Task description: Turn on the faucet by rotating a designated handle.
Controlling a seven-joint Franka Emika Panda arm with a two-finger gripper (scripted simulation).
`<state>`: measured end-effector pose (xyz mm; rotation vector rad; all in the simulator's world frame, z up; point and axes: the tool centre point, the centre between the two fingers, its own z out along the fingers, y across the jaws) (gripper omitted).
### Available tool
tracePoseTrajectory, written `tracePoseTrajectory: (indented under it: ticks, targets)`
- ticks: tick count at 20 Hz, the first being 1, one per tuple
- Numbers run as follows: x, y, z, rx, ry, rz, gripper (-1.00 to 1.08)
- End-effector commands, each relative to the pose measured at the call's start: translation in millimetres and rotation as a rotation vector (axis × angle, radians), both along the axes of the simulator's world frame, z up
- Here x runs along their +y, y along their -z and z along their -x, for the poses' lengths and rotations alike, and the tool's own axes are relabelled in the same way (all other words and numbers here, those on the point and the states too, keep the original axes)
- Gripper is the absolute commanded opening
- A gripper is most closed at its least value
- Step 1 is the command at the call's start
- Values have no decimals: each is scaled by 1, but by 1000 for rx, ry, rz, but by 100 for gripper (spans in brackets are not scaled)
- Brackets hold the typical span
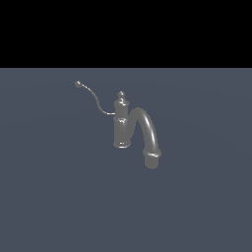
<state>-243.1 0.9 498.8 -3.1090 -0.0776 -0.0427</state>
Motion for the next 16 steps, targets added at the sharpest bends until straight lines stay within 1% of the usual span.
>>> tracePoseTrajectory:
  ticks: [1,8,12,16]
  targets:
    - [-1,0,0,1,-7,-2,-100]
    - [1,1,-5,2,12,-7,-100]
    - [3,4,-15,6,46,-16,-100]
    - [7,9,-29,11,98,-29,-100]
